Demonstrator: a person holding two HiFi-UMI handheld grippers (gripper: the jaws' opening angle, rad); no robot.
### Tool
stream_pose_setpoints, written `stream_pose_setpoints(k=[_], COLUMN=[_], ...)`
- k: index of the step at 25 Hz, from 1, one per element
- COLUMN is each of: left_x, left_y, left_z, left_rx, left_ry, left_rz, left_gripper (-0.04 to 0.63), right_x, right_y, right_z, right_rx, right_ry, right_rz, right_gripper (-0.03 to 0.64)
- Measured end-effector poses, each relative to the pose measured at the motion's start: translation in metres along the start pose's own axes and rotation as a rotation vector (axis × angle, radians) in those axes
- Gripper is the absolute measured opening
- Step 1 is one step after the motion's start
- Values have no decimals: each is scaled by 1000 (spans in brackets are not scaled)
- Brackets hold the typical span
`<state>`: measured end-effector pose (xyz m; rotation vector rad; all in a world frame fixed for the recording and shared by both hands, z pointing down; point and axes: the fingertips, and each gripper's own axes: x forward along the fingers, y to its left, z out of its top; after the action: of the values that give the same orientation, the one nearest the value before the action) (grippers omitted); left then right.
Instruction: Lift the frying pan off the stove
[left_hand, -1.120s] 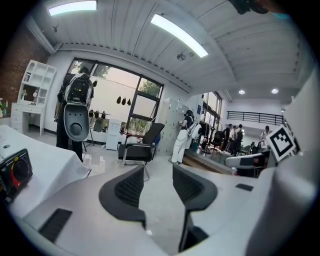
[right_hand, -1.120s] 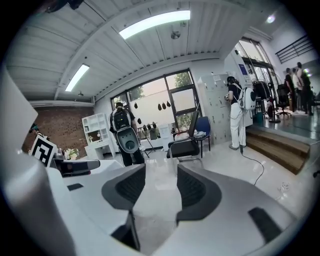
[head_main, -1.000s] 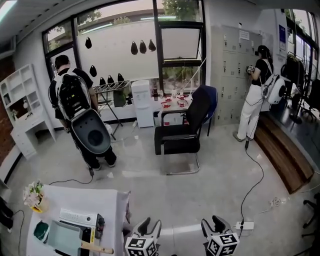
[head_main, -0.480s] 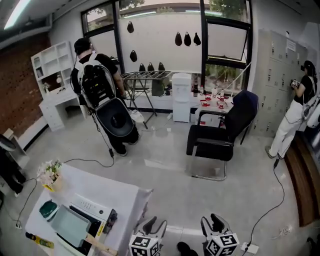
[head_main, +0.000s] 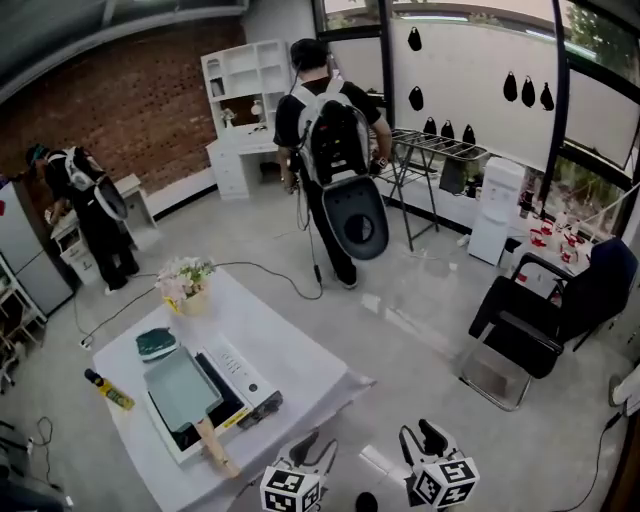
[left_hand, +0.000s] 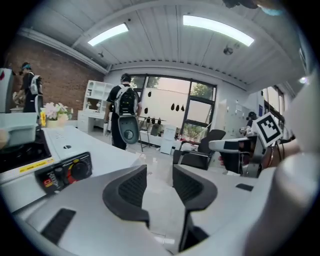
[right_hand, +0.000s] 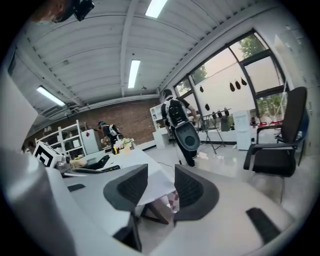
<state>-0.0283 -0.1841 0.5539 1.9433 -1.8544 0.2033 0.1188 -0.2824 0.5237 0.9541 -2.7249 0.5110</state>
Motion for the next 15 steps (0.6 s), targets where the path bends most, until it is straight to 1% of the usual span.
stream_pose_setpoints(k=[4,7,11,15], left_x=[-27,-57,-98,-150], left_y=[25,41,57,73], left_z=[-1,-10,-38,-68], left_rx=[-48,-93,-163,-223], left_ry=[-46,-64,-61,-64], left_rz=[154,272,435,590], left_gripper=[158,158,158,158], right_x=[36,57,76,80], right_y=[33,69,118,172], right_z=[5,3,-6,-18], right_rx=[-33,-58,-106,-122], right_ry=[30,60,106,135], right_rz=[168,295,470,615], right_gripper=[163,161,158,153])
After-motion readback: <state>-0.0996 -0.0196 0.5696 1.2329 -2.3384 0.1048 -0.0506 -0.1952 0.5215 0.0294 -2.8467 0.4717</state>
